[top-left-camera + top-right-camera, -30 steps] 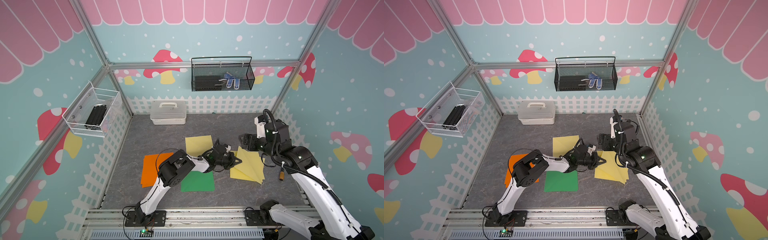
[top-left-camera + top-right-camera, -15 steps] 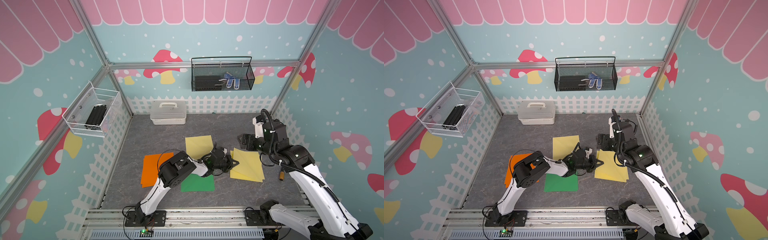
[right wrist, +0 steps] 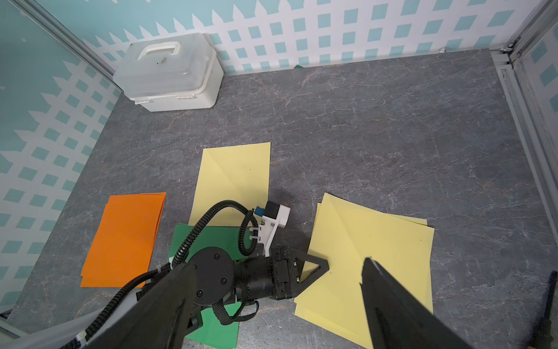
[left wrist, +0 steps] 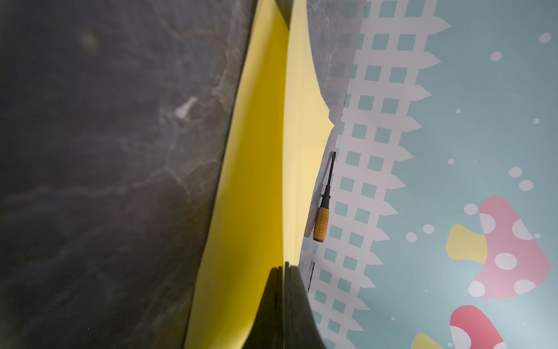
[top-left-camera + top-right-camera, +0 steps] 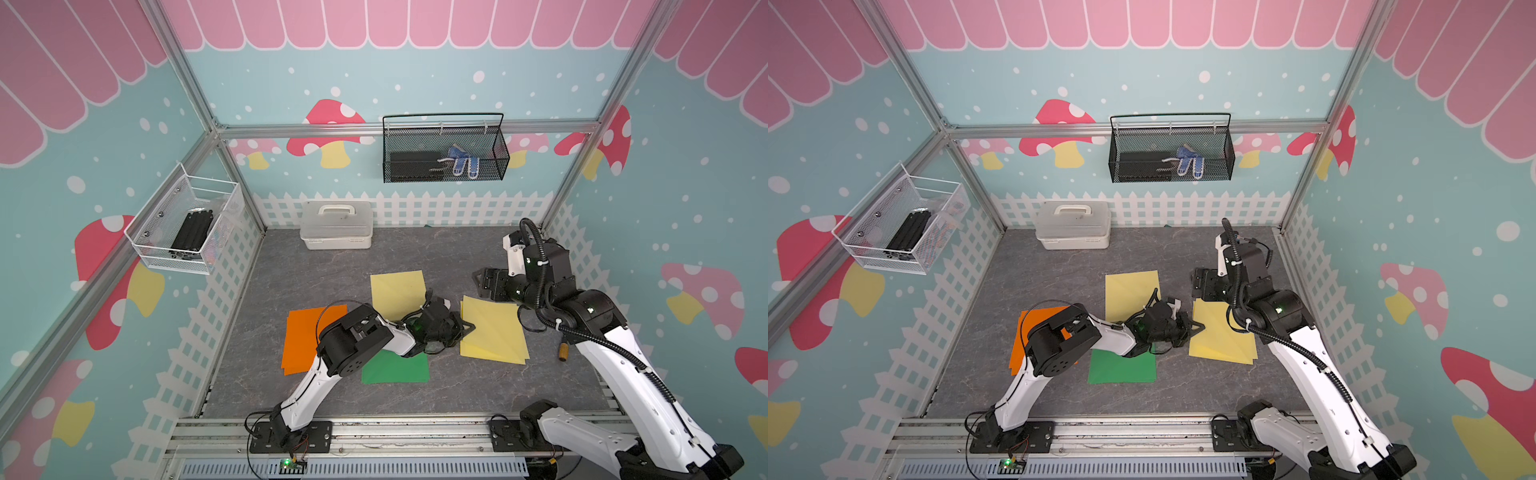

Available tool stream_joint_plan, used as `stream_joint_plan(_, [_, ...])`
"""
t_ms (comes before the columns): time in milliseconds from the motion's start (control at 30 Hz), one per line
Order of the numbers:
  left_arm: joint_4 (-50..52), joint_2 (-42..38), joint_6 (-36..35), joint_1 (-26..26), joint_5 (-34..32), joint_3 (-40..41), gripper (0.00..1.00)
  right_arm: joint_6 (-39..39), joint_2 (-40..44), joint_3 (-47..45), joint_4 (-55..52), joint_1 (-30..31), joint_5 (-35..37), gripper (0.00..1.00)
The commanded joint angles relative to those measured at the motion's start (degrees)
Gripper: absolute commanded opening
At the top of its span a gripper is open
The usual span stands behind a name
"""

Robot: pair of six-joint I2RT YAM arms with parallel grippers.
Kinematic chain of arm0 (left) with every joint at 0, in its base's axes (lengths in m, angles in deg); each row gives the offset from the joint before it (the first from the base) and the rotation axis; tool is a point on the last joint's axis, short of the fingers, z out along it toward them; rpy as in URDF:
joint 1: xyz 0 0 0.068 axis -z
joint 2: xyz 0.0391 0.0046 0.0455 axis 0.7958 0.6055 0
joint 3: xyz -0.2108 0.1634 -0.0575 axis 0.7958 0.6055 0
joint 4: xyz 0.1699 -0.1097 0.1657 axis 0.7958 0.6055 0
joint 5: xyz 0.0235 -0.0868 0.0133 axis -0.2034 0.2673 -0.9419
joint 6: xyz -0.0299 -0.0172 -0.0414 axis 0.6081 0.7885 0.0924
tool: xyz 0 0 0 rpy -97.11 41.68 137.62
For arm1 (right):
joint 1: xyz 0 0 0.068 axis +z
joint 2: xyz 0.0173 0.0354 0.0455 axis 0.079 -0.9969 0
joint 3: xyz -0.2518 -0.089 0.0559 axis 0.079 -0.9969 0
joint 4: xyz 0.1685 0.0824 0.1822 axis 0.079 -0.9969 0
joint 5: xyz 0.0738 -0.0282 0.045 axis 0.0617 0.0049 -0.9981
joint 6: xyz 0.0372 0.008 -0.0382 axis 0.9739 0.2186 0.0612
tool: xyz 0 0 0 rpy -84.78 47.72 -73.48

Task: Sort the scattered colored papers by color
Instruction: Place the colored paper.

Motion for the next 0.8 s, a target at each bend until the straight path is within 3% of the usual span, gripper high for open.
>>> stream_joint_plan(0, [-0.6, -1.6, 1.8, 0.7, -1.5, 0.3, 0.0, 1.0, 0.0, -0.7, 0.6, -0.3, -0.3, 0.89])
stream_joint_plan(233, [1.4, -2.1, 2.7, 1.9, -2.8, 0.1, 0.04, 1.4, -0.2, -1.1, 1.1, -0.4, -0.7, 0.89])
stream_joint_plan(400, [4.6, -3.5, 2.1, 2.5, -4.3, 0.2, 0.26, 1.7, 0.2, -1.3, 1.3, -0.4, -1.0, 0.89])
stream_joint_plan(500, [7.3, -5.0, 1.4, 3.0, -5.8, 0.8, 0.33, 1.8, 0.4, -1.5, 1.3, -0.4, -1.1, 0.89])
stream_joint_plan(767, [11.6, -7.0, 1.4, 4.5, -7.8, 1.1, 0.38, 2.6, 1.1, -2.1, 1.9, -0.4, -1.8, 0.89])
